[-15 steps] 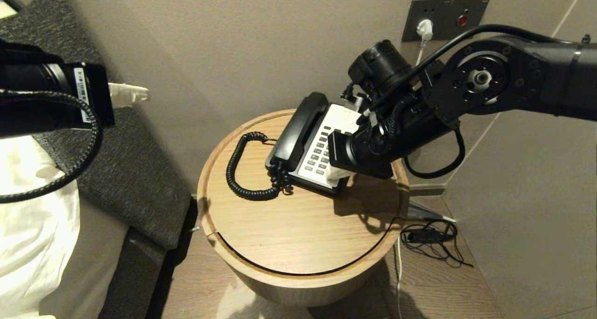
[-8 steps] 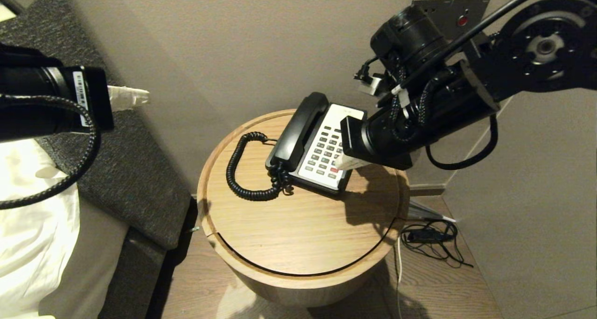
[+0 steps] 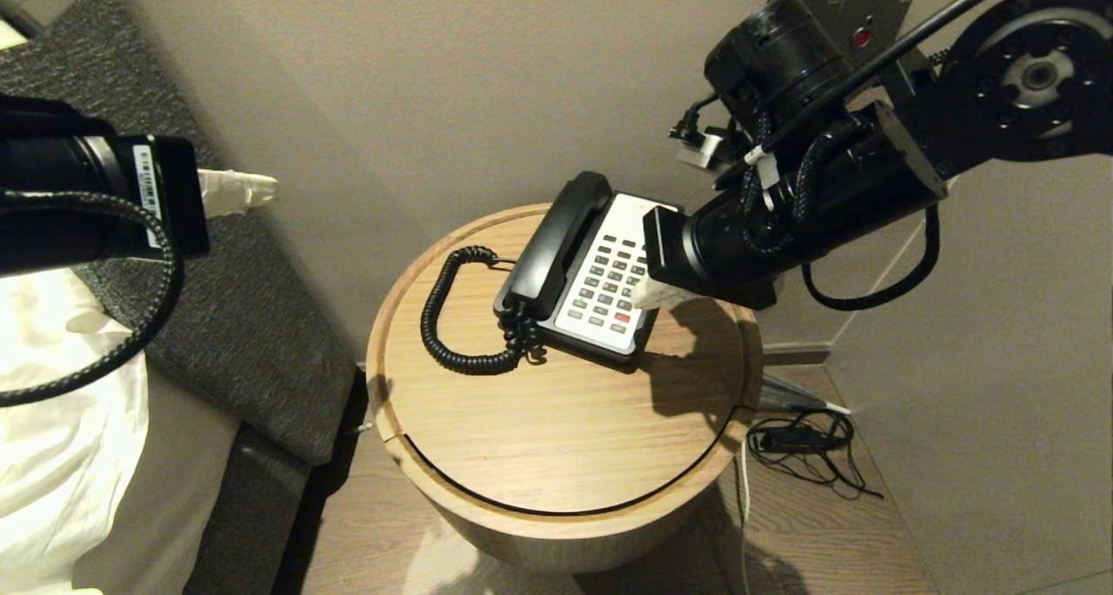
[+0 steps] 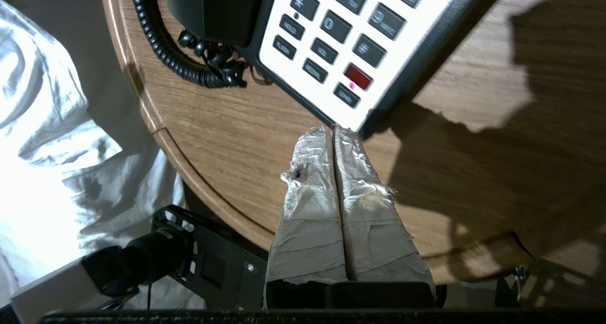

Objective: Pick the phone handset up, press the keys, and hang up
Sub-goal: End the call using the dial pad

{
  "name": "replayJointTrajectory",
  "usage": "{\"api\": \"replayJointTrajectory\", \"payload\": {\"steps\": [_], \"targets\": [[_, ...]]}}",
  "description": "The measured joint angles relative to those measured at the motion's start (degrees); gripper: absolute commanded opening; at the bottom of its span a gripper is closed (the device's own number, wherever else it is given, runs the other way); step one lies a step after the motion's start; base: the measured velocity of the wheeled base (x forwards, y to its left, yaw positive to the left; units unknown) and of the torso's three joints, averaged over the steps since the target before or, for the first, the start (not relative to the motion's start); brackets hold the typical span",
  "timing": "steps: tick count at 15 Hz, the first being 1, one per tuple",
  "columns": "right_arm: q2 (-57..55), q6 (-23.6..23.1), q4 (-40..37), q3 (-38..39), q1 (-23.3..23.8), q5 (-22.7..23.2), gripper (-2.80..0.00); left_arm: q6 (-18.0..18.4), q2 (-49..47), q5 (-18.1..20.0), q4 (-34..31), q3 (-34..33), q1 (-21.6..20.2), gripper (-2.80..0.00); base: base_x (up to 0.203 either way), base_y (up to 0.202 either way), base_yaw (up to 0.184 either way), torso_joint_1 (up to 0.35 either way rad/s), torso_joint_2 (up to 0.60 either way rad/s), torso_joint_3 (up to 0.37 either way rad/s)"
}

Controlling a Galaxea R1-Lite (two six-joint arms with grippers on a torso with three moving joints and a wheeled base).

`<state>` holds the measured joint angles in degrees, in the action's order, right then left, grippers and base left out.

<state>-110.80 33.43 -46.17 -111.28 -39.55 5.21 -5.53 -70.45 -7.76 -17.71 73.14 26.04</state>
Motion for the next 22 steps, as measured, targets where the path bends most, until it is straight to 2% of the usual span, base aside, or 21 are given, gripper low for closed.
{"api": "replayJointTrajectory", "payload": {"steps": [22], "targets": [[-5.41,-1.02,1.55,-0.09,0.09,-0.85,-2.80,-0.13,-0.16,0.08,0.02,-0.02,-0.02,-2.80,0.000,0.000,0.000,0.000,0.00,0.000]]}}
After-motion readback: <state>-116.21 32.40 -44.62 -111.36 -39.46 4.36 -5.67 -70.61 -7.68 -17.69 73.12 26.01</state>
